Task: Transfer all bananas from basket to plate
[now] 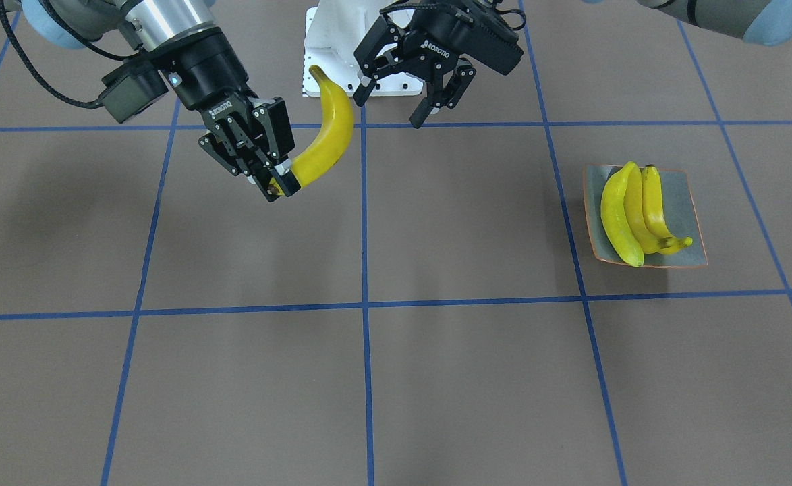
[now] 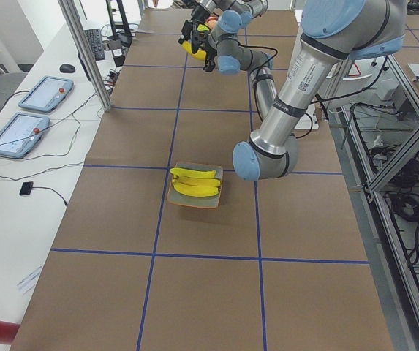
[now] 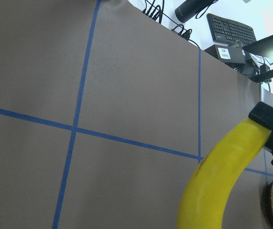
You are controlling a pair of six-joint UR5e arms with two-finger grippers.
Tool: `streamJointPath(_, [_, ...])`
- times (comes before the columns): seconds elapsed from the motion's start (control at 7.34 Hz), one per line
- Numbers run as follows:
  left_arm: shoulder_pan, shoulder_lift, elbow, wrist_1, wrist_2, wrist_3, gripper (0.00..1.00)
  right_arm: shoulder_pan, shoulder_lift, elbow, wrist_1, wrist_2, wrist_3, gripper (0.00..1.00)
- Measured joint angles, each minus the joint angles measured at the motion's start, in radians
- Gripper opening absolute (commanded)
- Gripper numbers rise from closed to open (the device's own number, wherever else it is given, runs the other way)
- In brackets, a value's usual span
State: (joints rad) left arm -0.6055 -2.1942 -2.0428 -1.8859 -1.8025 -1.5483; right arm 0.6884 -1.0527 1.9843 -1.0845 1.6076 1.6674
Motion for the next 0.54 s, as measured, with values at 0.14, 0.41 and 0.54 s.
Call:
streamJointPath(0.14, [0.005, 0.000, 0.000, -0.007, 0.000, -0.003, 1.00, -0.020, 0.004, 0.011, 0.000, -0.001, 0.000, 0.00])
streamJointPath(0.41, [0.013, -0.001, 0.000, -0.016, 0.000, -0.004, 1.00, -0.050, 0.020, 0.018, 0.001, -0.004, 0.000, 0.00])
streamJointPath(0.54, [0.019, -0.001, 0.000, -0.021, 0.000, -0.003, 1.00, -0.059, 0.024, 0.021, 0.002, -0.003, -0.001, 0.00])
